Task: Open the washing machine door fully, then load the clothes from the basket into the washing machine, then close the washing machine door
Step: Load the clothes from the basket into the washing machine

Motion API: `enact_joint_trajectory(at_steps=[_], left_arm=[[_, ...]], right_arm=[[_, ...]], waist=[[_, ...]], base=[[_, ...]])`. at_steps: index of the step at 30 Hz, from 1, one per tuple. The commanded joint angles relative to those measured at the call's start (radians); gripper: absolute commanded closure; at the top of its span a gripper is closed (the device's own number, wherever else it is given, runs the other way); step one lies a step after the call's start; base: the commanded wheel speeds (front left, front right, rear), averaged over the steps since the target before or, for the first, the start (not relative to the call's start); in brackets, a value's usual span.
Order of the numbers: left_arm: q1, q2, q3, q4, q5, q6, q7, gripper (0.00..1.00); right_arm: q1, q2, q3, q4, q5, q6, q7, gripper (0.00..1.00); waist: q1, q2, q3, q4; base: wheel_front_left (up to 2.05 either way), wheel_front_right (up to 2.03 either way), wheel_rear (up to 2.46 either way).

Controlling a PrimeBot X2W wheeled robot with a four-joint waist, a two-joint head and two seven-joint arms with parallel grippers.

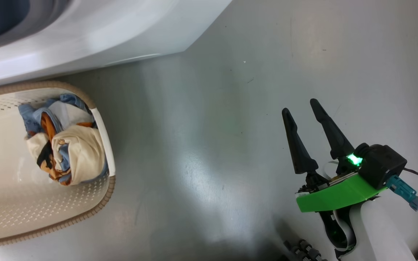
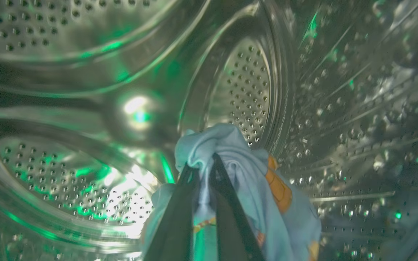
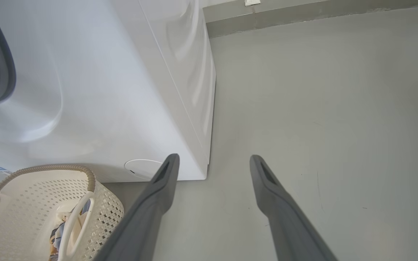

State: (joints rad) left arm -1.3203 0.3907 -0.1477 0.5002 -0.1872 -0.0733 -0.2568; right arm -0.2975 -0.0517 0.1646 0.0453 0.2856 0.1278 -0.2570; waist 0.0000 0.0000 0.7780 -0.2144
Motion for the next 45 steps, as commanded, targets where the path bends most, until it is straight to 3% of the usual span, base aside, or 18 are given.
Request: enact_joint_trajectory(at_steps=[1,9,15,16,17,18,19,31,45], left_arm=[[0.041,0.047,0.033,-0.032,0.009,0.005,-0.005,1.00],[0.085,0.019,0.075,0.029,0.002,-0.019,-0.005,1.00],[0.072,-0.004,0.072,0.179,-0.024,-0.038,-0.005,1.00],[0.068,-0.006,0.070,0.197,-0.027,-0.040,-0.005,0.89],[0.062,-0.012,0.070,0.221,-0.036,-0.042,-0.005,0.61],[0.055,-0.013,0.068,0.237,-0.038,-0.043,-0.005,0.25],[0.049,-0.016,0.066,0.257,-0.044,-0.045,-0.005,0.00],[-0.018,-0.036,0.034,0.410,-0.065,-0.052,-0.005,0.00],[0.027,-0.081,0.026,0.429,-0.072,-0.041,-0.005,0.00]], right_arm=[[0.013,0.001,0.024,-0.017,0.010,0.003,-0.005,0.00],[0.008,0.001,0.022,-0.010,0.010,0.003,-0.005,0.00],[0.008,0.001,0.022,0.001,0.008,0.003,-0.005,0.00],[0.007,0.001,0.022,0.002,0.008,0.003,-0.005,0.00],[0.007,0.001,0.022,0.004,0.008,0.003,-0.005,0.00],[0.007,0.001,0.021,0.005,0.008,0.003,-0.005,0.00],[0.007,0.001,0.021,0.006,0.008,0.003,-0.005,0.00],[0.006,0.001,0.022,0.021,0.010,0.003,-0.005,0.00],[0.005,0.001,0.004,0.037,-0.004,0.003,-0.005,0.00]], waist=[[0.0000,0.0000,0.001,0.000],[0.0000,0.0000,-0.002,0.009],[0.0000,0.0000,-0.014,0.014],[0.0000,0.0000,-0.015,0.014],[0.0000,0.0000,-0.018,0.015],[0.0000,0.0000,-0.020,0.016],[0.0000,0.0000,-0.022,0.016],[0.0000,0.0000,-0.047,0.024],[0.0000,0.0000,-0.107,0.062]], base=[[0.00,0.00,0.00],[0.00,0.00,0.00],[0.00,0.00,0.00],[0.00,0.00,0.00],[0.00,0.00,0.00],[0.00,0.00,0.00],[0.00,0.00,0.00],[0.00,0.00,0.00],[0.00,0.00,0.00]])
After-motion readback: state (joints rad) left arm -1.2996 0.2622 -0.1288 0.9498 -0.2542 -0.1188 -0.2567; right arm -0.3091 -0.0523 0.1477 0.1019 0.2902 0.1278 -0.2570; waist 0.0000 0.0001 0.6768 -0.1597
